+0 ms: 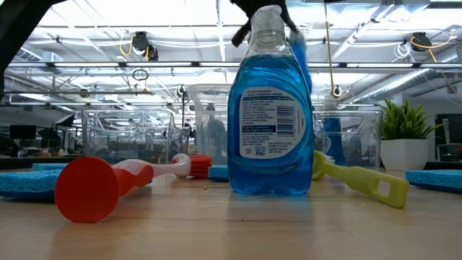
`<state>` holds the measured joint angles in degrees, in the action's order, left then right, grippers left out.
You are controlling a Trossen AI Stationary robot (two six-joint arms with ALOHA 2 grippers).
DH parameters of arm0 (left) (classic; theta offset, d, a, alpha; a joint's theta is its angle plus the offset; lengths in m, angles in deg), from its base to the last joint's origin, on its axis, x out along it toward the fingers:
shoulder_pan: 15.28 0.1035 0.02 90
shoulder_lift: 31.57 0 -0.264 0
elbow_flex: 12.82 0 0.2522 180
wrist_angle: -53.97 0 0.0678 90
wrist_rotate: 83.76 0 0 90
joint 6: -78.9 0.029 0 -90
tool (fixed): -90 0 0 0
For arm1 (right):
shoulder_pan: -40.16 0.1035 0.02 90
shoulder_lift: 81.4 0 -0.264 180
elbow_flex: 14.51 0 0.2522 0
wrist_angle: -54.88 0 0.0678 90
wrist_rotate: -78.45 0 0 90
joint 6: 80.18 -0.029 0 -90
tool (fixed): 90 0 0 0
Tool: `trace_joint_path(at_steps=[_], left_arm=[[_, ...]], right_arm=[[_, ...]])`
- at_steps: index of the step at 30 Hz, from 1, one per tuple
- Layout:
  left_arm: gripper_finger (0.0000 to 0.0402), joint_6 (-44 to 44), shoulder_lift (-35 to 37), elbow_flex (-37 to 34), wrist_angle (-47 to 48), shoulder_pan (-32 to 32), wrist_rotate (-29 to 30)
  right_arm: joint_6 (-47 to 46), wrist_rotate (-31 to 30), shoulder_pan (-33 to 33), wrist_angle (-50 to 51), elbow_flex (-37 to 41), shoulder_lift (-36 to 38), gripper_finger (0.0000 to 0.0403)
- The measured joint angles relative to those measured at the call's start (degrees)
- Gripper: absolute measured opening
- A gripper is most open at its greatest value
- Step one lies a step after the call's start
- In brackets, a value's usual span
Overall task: Pick & Place Kitchen Sink Supplies
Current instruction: Put the dishwashing liquid into the right transparent bin
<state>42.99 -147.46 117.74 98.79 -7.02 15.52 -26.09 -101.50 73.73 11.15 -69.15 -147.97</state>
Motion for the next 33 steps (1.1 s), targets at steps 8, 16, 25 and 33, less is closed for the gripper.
trace_joint_path(at_steps=[8,16,25,33], left_arm=[[0.0008,1.16,-5.06,-0.11,-2.03,0.13,-3.92],[0.0016,1.54,-4.16,0.0,-2.64,0.74,-2.89],[0.0015,2.76,-3.39,-0.09,-2.37,1.05,-3.51],[0.0003,7.3,2.9,-0.07,2.09,1.09,0.53]], right_arm=[[-0.37,-0.03,2.18,-1.42,-0.11,1.08,0.0245],[0.03,-0.04,0.9,-1.38,-0.11,1.24,0.0242],[-0.6,-0.04,0.89,-1.38,-0.11,1.24,0.024],[-0.61,-0.02,0.89,-1.42,-0.09,1.24,0.0238]])
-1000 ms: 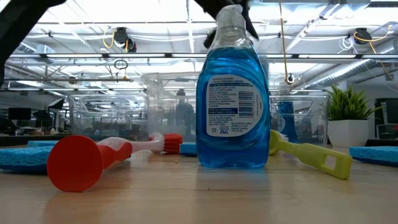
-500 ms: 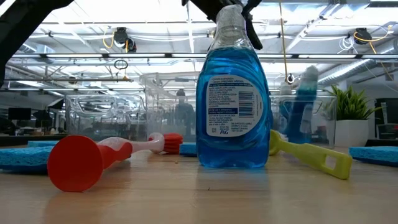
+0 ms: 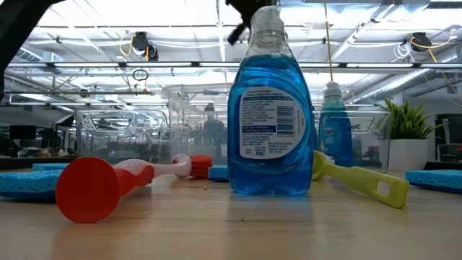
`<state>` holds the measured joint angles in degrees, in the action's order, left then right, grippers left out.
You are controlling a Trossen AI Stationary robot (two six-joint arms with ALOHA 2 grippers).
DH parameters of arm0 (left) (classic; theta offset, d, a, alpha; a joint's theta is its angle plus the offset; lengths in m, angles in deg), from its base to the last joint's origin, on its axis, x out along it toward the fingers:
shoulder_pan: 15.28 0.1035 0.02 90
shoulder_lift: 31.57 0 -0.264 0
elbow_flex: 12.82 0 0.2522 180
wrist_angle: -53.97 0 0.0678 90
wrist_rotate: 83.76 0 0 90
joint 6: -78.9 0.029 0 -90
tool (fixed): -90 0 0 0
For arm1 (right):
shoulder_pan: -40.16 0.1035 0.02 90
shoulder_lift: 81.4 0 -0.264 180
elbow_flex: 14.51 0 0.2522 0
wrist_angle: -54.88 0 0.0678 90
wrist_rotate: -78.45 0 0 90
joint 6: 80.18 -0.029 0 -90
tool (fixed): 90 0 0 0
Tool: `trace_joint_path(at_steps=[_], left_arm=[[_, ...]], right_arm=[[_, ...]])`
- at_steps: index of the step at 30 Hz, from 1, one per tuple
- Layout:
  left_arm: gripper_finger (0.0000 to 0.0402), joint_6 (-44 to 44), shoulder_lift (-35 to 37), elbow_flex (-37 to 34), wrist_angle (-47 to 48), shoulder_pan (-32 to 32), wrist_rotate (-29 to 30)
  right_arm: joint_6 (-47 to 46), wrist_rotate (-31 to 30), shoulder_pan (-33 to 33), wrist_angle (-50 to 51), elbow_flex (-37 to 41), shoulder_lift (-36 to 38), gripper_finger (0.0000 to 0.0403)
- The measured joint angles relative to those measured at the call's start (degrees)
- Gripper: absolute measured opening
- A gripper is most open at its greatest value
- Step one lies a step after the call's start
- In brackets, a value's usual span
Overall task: Pick & Place Kitchen Sink Supplies
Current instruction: Put the dishwashing liquid into the right transparent bin
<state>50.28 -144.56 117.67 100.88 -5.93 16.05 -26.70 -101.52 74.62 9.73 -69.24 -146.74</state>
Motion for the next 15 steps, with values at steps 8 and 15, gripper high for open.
trace_joint_path(at_steps=[8,15], left_arm=[[0.0011,1.46,7.28,0.02,8.05,-4.31,11.27],[0.0015,-0.35,10.4,0.01,16.61,-8.85,16.7]], right_arm=[[0.34,0.02,-0.35,0.03,0.04,-0.02,0.0238],[0.47,0.02,-0.31,-0.02,0.04,0.0,0.0238]])
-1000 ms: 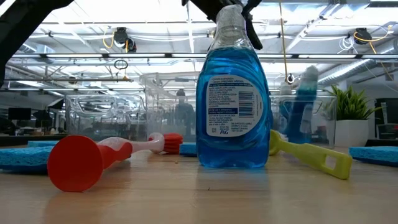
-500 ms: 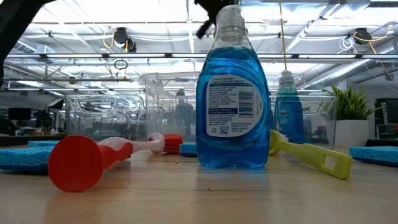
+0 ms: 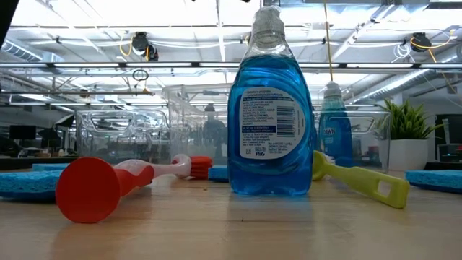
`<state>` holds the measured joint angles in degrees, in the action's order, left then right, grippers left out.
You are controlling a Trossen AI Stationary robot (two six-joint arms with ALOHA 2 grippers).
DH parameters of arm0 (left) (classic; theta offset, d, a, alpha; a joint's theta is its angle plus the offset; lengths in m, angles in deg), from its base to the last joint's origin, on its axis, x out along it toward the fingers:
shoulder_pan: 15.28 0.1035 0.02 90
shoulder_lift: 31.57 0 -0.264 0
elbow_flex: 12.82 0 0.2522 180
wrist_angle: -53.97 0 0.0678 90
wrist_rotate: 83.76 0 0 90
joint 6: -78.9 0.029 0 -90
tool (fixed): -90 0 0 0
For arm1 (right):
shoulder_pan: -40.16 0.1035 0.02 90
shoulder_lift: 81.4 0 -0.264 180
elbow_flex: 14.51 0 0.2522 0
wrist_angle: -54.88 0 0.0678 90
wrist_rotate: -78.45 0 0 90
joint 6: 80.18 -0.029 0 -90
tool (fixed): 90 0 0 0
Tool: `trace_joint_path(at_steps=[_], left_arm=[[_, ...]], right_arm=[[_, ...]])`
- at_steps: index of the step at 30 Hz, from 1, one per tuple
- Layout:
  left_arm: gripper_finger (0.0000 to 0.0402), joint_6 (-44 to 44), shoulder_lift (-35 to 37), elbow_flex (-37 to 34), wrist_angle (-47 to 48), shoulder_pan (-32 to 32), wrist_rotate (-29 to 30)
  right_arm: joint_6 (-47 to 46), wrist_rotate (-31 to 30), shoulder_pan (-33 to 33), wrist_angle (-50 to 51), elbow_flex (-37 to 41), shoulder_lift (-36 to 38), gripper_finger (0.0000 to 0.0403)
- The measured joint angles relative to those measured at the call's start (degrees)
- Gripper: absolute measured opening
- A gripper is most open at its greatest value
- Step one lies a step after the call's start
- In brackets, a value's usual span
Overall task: Pick & Place Kitchen Sink Supplies
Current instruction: Put the dishwashing liquid into the right transparent bin
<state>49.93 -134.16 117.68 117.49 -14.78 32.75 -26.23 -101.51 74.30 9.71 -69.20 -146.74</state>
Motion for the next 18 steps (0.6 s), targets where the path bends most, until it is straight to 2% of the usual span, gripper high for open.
trace_joint_path(at_steps=[5,9,14,18], left_arm=[[0.0029,-1.99,1.6,0.03,5.72,-2.27,0.84],[0.0032,-4.65,2.74,-0.01,10.32,-3.87,4.0],[0.0021,-7.66,3.84,-0.79,14.6,-5.8,7.04],[0.0007,-9.21,6.14,-5.08,14.63,-6.8,7.21]], right_arm=[[0.73,-0.02,0.89,0.07,0.0,0.6,0.0238],[0.75,-0.03,1.84,0.03,0.0,1.95,0.0238],[0.42,-0.04,2.88,0.02,0.0,3.84,0.0238],[0.55,-0.03,3.86,0.02,0.0,5.27,0.0238]])
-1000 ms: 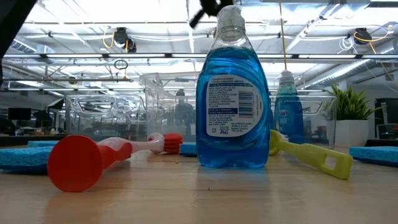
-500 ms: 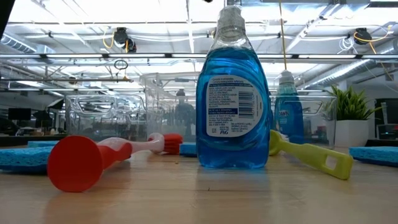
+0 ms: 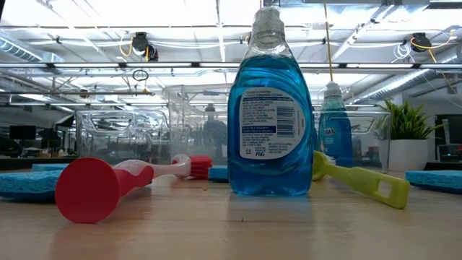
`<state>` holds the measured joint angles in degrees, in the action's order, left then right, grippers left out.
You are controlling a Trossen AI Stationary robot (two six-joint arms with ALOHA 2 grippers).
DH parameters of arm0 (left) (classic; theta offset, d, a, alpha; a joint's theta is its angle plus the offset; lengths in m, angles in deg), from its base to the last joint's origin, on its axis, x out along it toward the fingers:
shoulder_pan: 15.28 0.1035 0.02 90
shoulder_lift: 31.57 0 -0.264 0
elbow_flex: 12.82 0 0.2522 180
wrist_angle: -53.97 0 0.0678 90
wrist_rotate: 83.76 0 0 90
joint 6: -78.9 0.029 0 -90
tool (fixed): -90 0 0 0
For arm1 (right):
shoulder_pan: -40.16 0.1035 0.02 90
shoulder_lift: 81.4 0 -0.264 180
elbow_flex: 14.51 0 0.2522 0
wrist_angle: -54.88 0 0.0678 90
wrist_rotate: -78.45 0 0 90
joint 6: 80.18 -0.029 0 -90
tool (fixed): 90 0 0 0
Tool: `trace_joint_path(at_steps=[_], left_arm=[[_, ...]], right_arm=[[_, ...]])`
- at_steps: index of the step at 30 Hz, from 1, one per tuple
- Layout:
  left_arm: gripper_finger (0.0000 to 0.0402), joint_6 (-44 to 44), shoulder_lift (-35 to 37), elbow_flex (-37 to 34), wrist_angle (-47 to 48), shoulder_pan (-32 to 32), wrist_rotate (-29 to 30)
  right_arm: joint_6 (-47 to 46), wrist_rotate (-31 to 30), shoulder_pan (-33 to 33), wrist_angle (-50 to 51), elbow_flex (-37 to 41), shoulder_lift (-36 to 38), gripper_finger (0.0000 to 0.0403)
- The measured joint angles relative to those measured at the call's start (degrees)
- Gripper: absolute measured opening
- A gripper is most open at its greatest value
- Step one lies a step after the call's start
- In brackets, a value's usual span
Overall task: Pick & Place Kitchen Sink Supplies
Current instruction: Put the dishwashing liquid into the right transparent bin
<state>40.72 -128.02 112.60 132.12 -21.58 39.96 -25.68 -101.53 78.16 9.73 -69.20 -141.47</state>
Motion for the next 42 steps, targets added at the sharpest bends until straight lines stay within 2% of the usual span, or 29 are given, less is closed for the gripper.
trace_joint_path(at_steps=[4,8,17,24,31,38,42], left_arm=[[0.0003,-3.58,4.87,-7.62,-1.69,-0.96,1.22],[0.0023,-6.66,11.36,-18.06,-7.34,-1.66,1.66],[0.0067,-5.62,26.03,-40.72,-26.05,-3.93,1.68],[0.0082,-5.0,35.61,-53.9,-34.19,-5.69,0.87],[0.0077,-4.32,45.67,-64.59,-39.86,-7.04,0.84],[0.0081,-4.31,54.32,-73.01,-41.61,-8.31,0.8],[0.0077,-5.5,58.07,-76.84,-42.08,-9.0,0.76]], right_arm=[[0.14,-0.01,1.38,0.07,0.0,1.48,0.0238],[0.2,-0.01,3.02,0.25,0.0,3.21,0.0238],[-0.16,0.03,6.61,0.52,1.12,7.67,0.0238],[-4.68,-0.01,8.45,0.44,5.45,11.81,0.0238],[-8.46,0.41,10.67,0.48,7.5,12.44,0.0238],[-15.29,10.51,11.61,1.98,8.13,11.6,0.0238],[-18.76,13.2,11.12,2.35,8.14,8.84,0.0238]])
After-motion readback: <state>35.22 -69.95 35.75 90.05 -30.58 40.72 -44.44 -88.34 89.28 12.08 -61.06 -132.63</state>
